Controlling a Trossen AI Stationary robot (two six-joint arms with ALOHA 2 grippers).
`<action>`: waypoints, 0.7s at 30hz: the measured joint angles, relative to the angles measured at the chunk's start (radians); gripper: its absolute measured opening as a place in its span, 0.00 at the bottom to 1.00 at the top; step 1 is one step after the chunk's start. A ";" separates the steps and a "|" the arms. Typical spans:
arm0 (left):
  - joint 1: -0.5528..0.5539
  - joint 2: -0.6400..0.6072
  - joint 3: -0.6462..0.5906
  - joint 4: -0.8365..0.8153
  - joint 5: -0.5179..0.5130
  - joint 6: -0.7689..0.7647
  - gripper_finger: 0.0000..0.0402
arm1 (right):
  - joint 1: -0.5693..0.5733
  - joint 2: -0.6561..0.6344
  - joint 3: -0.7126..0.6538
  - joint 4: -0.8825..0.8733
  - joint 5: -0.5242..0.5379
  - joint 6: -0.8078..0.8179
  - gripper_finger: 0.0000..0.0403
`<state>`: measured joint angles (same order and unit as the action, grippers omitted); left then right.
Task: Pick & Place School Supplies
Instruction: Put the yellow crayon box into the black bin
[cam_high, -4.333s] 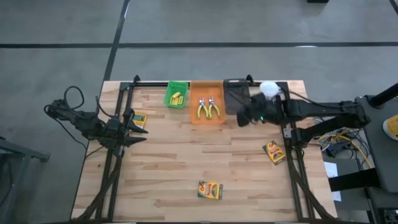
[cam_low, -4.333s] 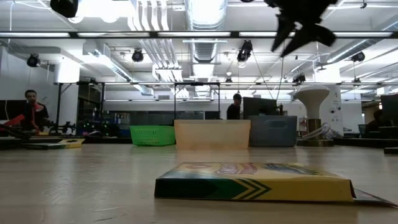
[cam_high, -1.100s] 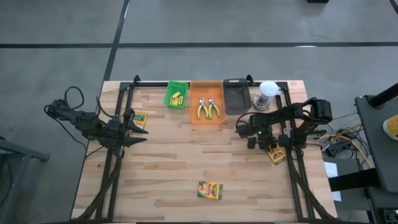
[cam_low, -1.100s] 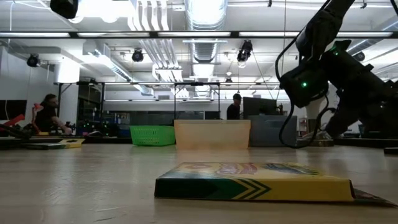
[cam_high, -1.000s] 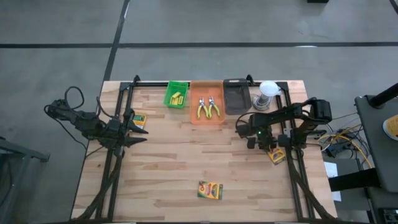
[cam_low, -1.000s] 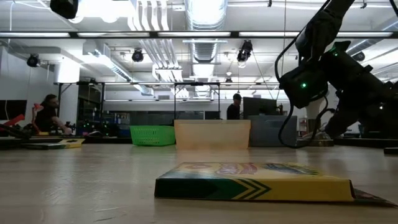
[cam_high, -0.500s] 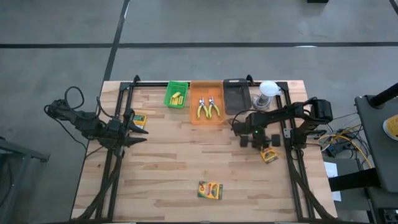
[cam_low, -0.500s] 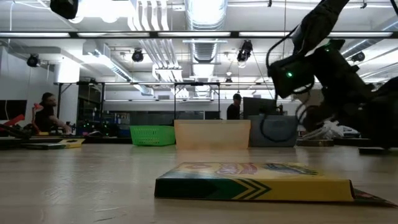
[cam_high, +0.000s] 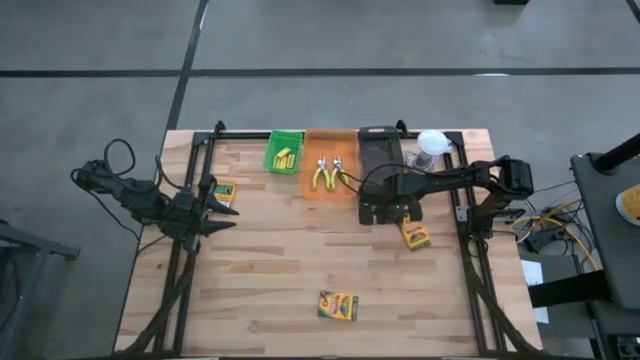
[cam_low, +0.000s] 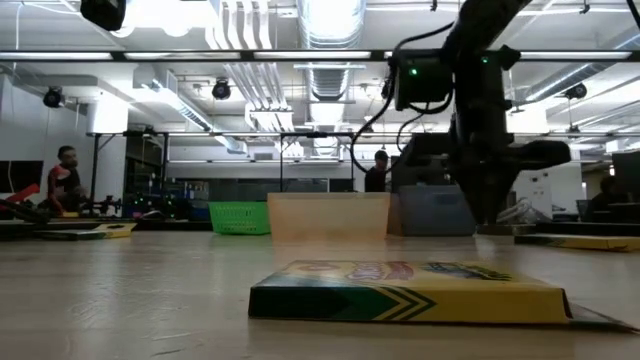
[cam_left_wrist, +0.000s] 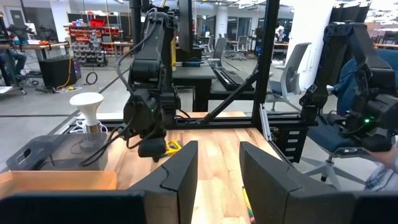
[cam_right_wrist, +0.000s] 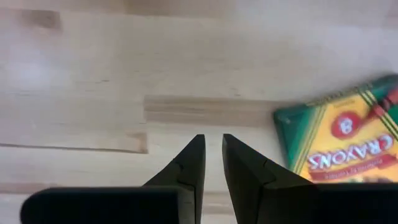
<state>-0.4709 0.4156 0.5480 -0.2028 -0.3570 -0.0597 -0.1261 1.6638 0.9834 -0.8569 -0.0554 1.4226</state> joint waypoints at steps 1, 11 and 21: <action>0.000 0.000 0.000 0.000 0.000 0.000 0.31 | 0.000 0.000 0.004 0.008 0.008 -0.013 0.13; 0.000 0.000 0.000 0.000 0.000 0.000 0.31 | 0.035 -0.044 0.051 -0.208 0.017 0.064 0.13; 0.000 0.001 0.000 0.000 0.000 0.000 0.31 | 0.289 -0.275 -0.009 -0.176 0.344 0.536 0.13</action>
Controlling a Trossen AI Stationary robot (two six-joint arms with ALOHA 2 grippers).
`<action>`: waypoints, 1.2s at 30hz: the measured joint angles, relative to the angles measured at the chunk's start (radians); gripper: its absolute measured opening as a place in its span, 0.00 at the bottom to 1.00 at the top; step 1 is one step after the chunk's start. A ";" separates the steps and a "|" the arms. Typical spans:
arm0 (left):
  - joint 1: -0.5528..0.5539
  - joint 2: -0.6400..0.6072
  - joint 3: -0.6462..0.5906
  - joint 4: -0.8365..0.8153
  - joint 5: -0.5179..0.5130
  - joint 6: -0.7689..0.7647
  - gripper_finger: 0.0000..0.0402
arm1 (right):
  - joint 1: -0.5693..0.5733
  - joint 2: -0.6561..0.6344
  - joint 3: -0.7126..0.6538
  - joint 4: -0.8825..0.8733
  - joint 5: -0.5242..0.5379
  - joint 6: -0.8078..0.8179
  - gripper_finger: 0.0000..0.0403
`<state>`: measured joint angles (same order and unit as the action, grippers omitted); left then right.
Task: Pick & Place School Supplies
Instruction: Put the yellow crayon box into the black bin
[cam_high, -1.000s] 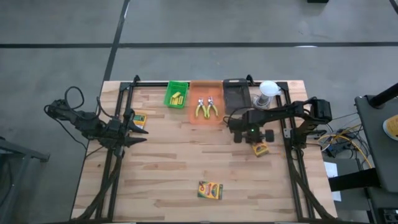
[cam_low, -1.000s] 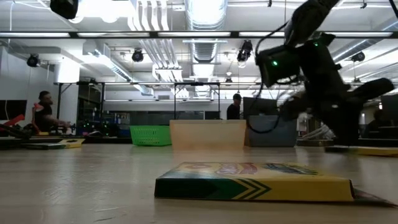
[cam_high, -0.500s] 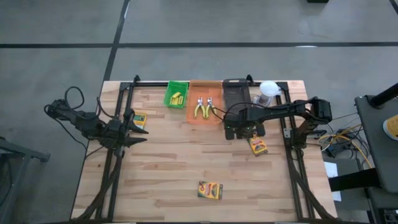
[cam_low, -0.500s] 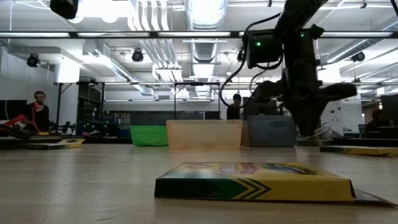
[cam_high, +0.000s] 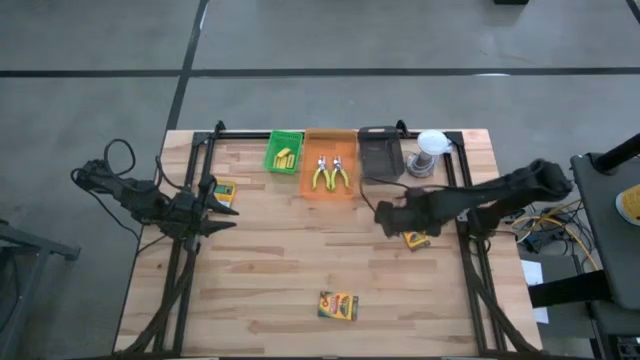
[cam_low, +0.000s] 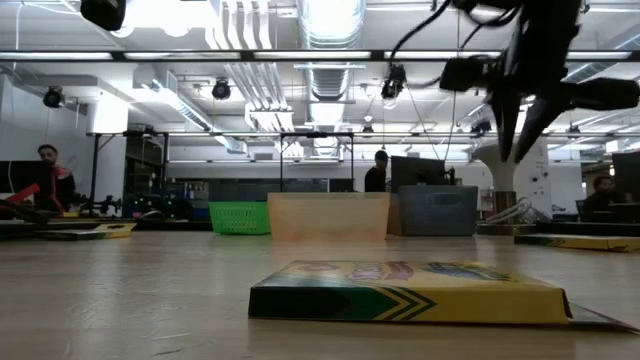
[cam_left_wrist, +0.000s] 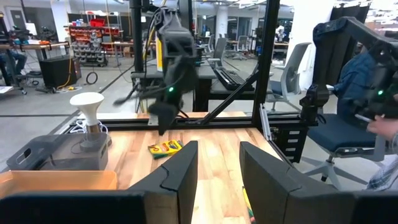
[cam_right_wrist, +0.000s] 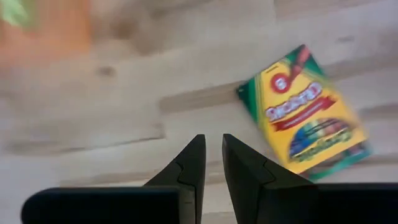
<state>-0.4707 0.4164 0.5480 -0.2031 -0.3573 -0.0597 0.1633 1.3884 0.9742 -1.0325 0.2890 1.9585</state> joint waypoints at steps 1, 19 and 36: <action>0.000 0.000 0.000 0.000 0.000 0.000 0.31 | 0.039 -0.018 -0.007 0.003 0.043 0.082 0.13; 0.000 0.000 0.000 -0.001 0.000 0.000 0.31 | 0.345 0.112 0.047 -0.122 0.243 0.855 0.13; 0.000 0.000 0.000 -0.001 0.000 0.000 0.31 | 0.509 0.116 0.230 -0.540 0.054 0.343 0.13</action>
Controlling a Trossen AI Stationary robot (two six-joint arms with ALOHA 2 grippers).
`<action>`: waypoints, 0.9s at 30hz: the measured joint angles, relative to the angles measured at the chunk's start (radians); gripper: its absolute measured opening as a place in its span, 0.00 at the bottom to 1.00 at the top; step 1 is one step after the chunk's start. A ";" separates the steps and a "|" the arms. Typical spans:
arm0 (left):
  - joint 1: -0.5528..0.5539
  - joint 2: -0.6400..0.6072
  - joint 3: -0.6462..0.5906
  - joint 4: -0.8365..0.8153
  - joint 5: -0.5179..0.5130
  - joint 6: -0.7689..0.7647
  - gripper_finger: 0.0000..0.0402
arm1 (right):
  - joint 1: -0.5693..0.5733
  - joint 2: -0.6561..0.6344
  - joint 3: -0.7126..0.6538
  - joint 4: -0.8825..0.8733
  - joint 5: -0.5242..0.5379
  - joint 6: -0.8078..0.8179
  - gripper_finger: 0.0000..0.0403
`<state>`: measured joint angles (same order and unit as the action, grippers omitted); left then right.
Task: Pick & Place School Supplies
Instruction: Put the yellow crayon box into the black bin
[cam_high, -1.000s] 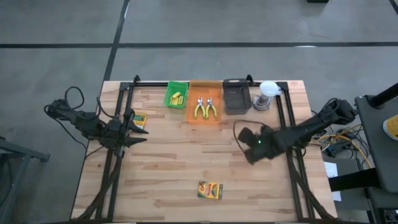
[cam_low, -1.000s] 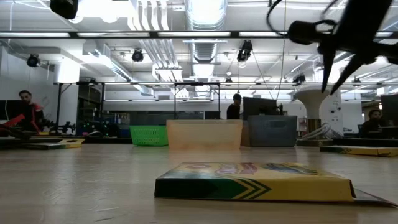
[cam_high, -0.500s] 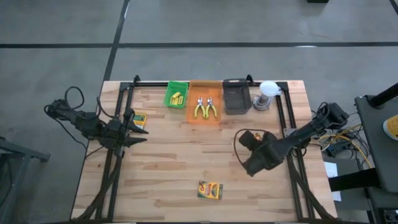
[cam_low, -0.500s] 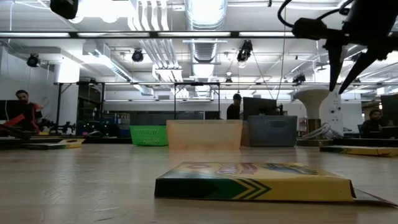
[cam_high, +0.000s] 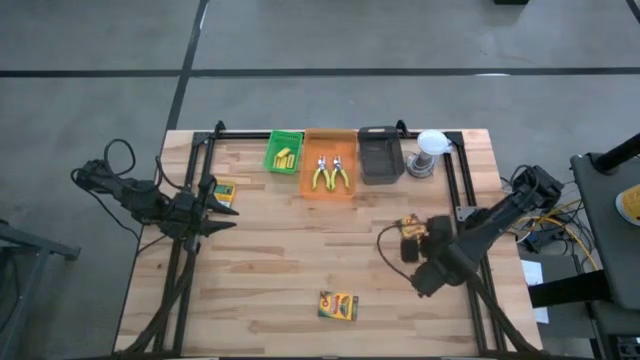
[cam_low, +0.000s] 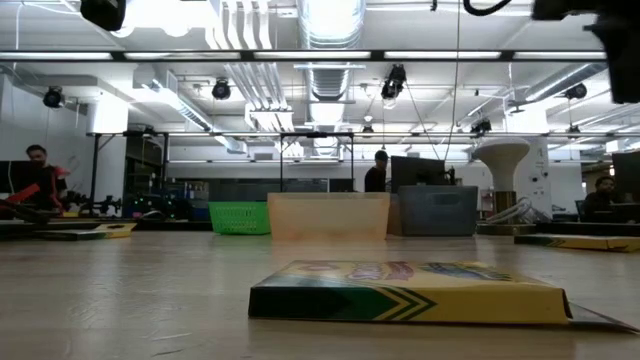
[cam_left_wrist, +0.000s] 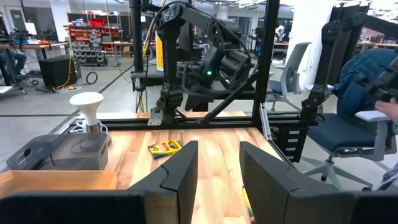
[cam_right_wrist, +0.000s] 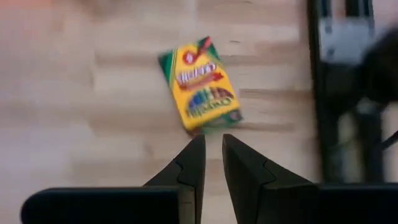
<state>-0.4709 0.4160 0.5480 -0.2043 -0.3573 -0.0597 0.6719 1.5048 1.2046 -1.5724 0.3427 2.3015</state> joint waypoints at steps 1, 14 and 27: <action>0.000 0.000 0.000 0.000 0.000 0.000 0.31 | 0.010 -0.001 0.003 0.000 -0.014 -0.108 0.13; 0.000 0.000 0.000 0.000 0.000 0.000 0.31 | 0.040 0.002 0.013 0.154 -0.112 -1.131 0.13; 0.000 0.000 0.000 0.000 0.000 0.000 0.31 | 0.186 0.003 -0.187 0.197 0.093 -1.116 0.13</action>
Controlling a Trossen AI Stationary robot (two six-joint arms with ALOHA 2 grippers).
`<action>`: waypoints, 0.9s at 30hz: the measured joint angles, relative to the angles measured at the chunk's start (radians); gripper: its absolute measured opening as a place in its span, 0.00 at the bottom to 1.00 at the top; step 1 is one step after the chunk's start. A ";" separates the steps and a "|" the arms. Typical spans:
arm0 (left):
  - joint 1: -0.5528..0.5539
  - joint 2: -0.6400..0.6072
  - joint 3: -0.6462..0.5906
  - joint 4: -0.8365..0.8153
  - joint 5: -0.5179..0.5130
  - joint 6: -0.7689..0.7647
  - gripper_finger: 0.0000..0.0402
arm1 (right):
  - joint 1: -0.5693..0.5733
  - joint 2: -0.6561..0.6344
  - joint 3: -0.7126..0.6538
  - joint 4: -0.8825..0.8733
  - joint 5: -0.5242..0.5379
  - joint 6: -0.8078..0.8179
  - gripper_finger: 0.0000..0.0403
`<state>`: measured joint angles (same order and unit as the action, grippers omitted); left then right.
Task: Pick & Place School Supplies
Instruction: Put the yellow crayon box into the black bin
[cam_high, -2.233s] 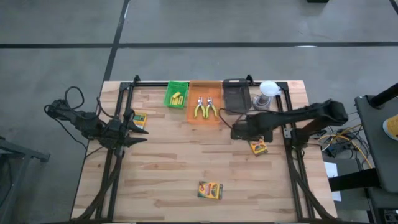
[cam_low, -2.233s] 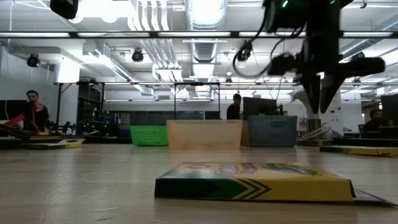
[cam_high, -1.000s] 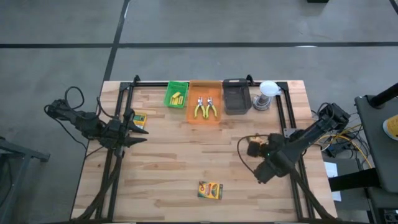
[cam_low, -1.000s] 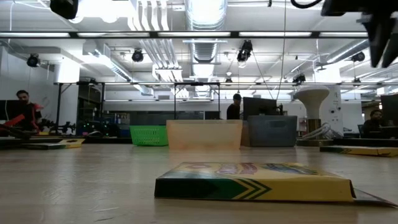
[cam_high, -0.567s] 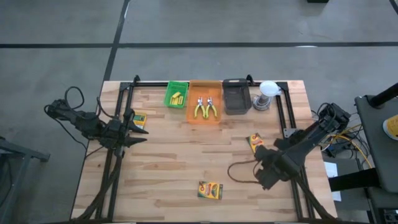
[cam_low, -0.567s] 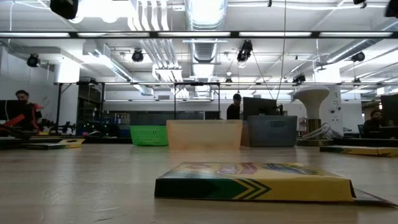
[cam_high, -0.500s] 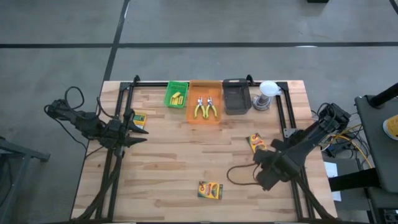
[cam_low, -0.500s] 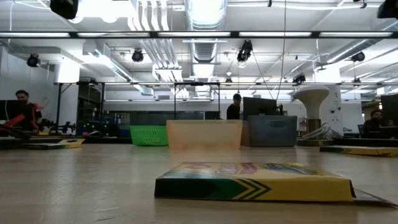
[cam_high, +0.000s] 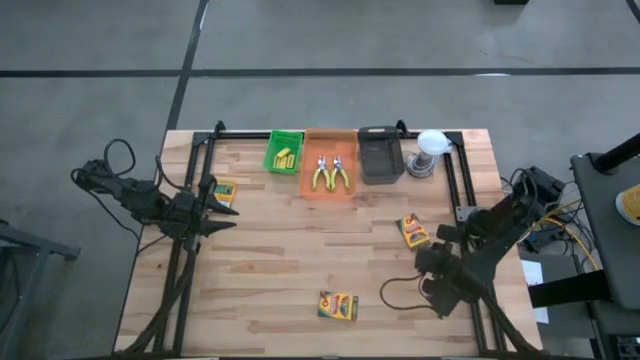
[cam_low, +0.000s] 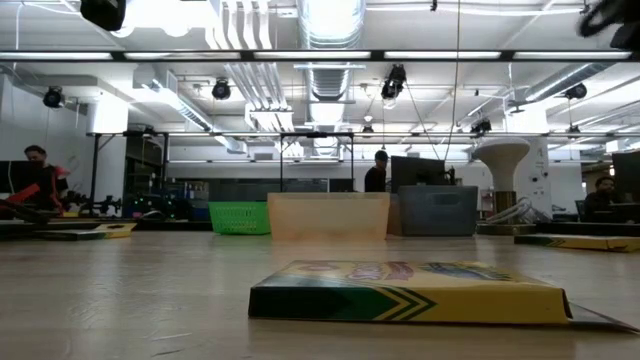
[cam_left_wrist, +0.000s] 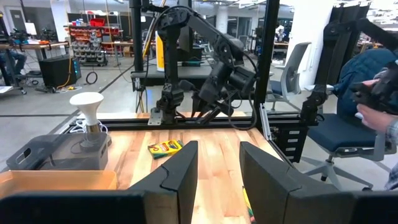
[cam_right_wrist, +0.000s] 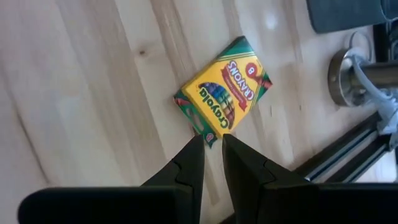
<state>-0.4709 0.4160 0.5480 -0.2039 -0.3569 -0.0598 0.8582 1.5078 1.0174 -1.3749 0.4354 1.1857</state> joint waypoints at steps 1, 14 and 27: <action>0.000 0.000 0.000 0.000 0.000 0.000 0.31 | 0.020 0.000 -0.013 0.007 0.009 0.000 0.13; 0.000 0.000 0.000 0.000 0.000 0.000 0.31 | 0.120 0.000 -0.168 0.142 0.091 -0.010 0.13; 0.000 0.000 0.000 0.000 0.000 0.000 0.31 | 0.114 0.000 -0.226 0.239 0.098 -0.113 0.15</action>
<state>-0.4709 0.4160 0.5480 -0.2039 -0.3573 -0.0601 0.9726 1.5074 0.7914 -1.1359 0.5335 1.0727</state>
